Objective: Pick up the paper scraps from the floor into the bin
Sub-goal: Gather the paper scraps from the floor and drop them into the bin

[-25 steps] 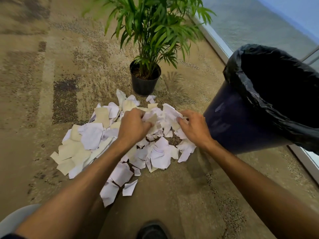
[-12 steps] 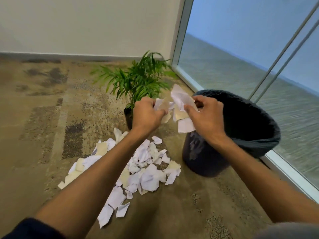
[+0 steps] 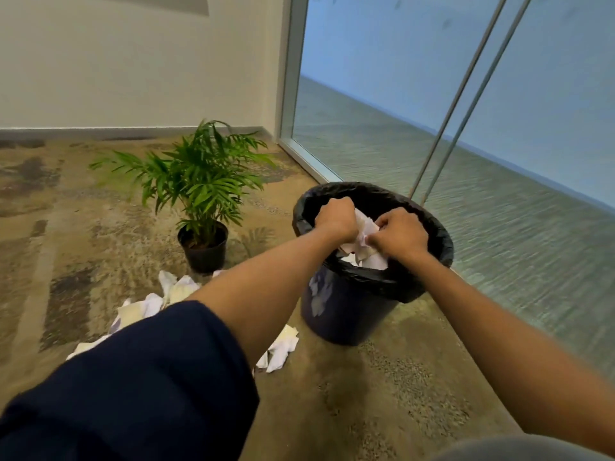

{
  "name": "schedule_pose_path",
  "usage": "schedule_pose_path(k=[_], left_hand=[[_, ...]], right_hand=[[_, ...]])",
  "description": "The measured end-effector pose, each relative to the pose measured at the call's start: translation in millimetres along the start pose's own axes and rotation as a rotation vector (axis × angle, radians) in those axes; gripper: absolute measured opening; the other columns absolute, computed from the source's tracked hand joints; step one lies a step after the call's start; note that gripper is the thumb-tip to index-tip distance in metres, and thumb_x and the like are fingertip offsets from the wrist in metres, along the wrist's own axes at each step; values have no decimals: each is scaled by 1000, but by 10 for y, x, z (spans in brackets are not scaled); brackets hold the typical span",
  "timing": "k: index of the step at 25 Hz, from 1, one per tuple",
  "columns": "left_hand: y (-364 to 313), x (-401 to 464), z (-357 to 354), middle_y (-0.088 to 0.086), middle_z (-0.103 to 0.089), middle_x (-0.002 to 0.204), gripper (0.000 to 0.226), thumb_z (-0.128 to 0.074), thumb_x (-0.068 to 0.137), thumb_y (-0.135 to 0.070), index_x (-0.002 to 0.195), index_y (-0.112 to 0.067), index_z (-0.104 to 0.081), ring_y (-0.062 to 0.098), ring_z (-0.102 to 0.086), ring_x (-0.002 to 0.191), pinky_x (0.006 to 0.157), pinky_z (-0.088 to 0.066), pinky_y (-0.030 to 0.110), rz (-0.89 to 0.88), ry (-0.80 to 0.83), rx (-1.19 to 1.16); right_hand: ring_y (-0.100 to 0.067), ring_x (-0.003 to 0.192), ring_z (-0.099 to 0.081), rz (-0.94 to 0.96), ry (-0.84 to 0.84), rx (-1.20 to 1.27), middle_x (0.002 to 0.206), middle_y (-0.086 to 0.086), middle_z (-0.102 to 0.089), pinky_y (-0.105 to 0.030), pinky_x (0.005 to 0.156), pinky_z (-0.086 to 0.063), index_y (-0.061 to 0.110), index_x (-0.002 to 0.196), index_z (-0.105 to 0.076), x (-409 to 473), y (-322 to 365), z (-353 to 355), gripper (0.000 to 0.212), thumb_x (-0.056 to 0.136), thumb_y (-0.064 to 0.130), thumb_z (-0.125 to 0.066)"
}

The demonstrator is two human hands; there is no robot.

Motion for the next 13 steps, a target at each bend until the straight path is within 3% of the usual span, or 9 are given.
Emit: schedule_pose_path(k=[4, 7, 9, 13], left_hand=[[-21, 109, -467, 13, -61, 100, 24, -74, 78, -14, 92, -9, -55, 31, -61, 97, 70, -48, 36, 41, 216, 112], [-56, 89, -673, 9, -63, 96, 29, -78, 75, -28, 85, -10, -57, 26, -63, 89, 72, -51, 36, 20, 393, 192], [-133, 47, -480, 4, -59, 90, 30, -76, 76, -29, 87, -13, -53, 25, -60, 85, 70, -47, 36, -67, 319, 199], [4, -295, 249, -1, -59, 76, 19, -54, 79, -33, 80, -14, -55, 29, -63, 83, 68, -45, 35, -312, -28, 77]], right_hand=[[-23, 87, -66, -28, 166, -99, 84, -2, -68, -28, 63, -45, 23, 92, -74, 55, -197, -297, 24, 69, 25, -80], [-29, 101, -64, -37, 304, -112, 109, -9, -67, -34, 76, -51, 25, 120, -65, 83, -204, -430, 43, 78, 24, -72], [-31, 105, -63, 40, 200, -110, 116, -7, -67, -37, 81, -51, 30, 126, -61, 64, -34, -294, 48, 78, 24, -64], [-19, 104, -64, 436, -186, 33, 112, 3, -70, -35, 85, -51, 24, 119, -66, -302, 761, 228, 35, 85, 25, -57]])
Point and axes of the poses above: each hand's wrist, its own x-axis towards the middle knuckle, its own z-axis out of the back of the hand, y = z × x, the point moved 9 cm from there along x, towards the middle knuckle
